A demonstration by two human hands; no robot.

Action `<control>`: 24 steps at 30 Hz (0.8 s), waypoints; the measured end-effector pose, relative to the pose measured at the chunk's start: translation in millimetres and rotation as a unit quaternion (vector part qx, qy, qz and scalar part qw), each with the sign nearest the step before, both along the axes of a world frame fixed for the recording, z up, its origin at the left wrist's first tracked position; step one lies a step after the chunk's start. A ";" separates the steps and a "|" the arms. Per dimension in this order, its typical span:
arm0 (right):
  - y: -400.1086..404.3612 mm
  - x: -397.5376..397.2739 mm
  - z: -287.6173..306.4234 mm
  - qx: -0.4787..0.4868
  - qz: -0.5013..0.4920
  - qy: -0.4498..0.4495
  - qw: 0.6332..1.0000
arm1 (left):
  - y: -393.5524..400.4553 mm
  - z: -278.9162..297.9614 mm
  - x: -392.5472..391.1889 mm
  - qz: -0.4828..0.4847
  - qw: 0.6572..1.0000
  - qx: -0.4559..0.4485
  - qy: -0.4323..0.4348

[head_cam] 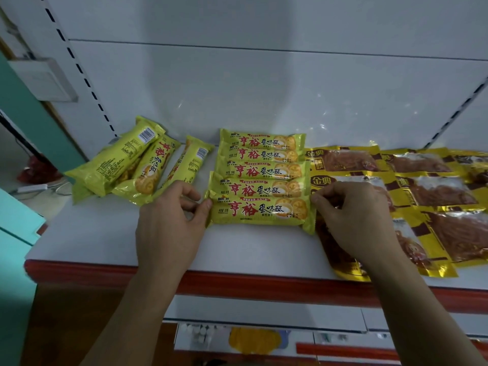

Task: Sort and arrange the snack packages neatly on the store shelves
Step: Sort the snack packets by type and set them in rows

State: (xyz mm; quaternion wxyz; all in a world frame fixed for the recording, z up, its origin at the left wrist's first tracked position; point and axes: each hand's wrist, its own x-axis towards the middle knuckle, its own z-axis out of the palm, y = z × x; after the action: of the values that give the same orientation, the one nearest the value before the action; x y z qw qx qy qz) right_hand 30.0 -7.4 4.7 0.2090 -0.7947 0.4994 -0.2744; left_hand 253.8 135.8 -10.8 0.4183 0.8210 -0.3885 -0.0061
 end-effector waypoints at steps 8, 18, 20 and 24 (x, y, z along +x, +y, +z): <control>1.7 -2.0 3.3 0.013 0.002 0.005 1.000 | 1.9 1.7 2.5 -0.018 1.000 0.011 -0.005; 12.6 3.4 2.0 -0.041 -0.040 -0.005 0.998 | 12.7 7.2 13.7 -0.040 0.999 -0.018 -0.019; 18.6 11.5 7.1 -0.069 -0.048 -0.030 0.996 | 16.3 14.0 21.3 -0.041 0.998 -0.039 -0.034; 29.9 46.2 20.1 -0.086 -0.003 -0.054 0.995 | 11.7 27.8 41.6 -0.059 0.995 -0.045 -0.074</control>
State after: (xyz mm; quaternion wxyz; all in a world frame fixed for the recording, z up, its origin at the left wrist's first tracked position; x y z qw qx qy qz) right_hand 76.1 22.6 24.7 0.1659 -0.7922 0.4642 -0.3596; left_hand 295.4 147.5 17.0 0.4244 0.7752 -0.4656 0.0475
